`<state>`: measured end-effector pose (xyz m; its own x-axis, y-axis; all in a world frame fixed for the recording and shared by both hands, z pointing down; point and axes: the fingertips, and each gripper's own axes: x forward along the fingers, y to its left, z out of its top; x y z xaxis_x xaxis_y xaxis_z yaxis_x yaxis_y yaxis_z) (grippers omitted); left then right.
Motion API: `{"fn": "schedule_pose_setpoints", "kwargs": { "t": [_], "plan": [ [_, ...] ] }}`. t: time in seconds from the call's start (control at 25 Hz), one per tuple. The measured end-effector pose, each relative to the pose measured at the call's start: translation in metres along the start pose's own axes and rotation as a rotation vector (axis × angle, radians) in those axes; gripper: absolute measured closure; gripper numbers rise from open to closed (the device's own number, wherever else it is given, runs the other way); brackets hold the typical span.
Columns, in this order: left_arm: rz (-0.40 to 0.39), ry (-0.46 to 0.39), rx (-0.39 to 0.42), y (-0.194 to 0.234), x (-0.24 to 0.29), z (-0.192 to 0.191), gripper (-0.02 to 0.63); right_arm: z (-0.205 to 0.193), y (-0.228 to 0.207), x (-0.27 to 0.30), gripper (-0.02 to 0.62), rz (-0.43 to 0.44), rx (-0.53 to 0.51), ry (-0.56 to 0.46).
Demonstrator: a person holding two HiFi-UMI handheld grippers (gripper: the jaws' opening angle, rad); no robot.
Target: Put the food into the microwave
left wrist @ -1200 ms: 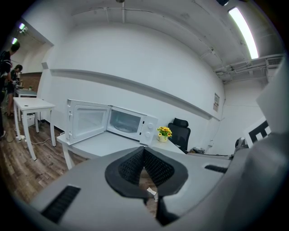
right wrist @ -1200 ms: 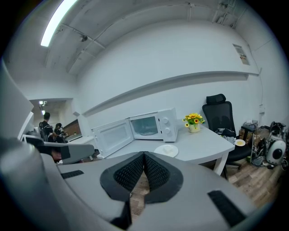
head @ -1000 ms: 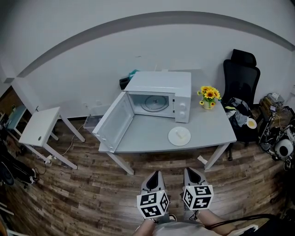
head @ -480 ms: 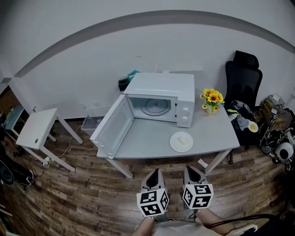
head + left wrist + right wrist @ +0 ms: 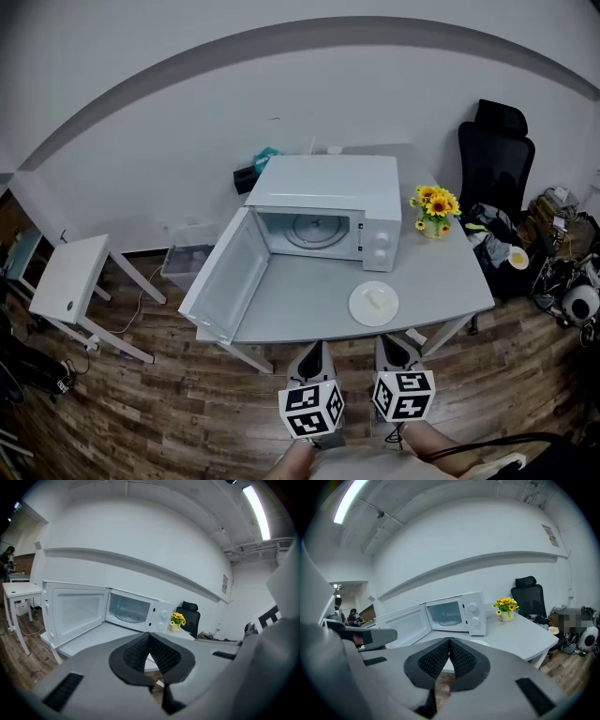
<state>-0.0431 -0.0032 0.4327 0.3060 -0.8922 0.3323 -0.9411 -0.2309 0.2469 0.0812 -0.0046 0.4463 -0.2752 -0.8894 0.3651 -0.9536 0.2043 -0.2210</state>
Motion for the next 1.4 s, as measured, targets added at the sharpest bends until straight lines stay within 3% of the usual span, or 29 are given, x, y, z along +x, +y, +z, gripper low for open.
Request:
{"fn": "schedule_pose_setpoints", "kwargs": {
  "t": [1.4],
  "plan": [
    [-0.113, 0.014, 0.013, 0.08, 0.162, 0.092, 0.604, 0.092, 0.02, 0.173, 0.58, -0.076, -0.017, -0.042]
  ]
}}
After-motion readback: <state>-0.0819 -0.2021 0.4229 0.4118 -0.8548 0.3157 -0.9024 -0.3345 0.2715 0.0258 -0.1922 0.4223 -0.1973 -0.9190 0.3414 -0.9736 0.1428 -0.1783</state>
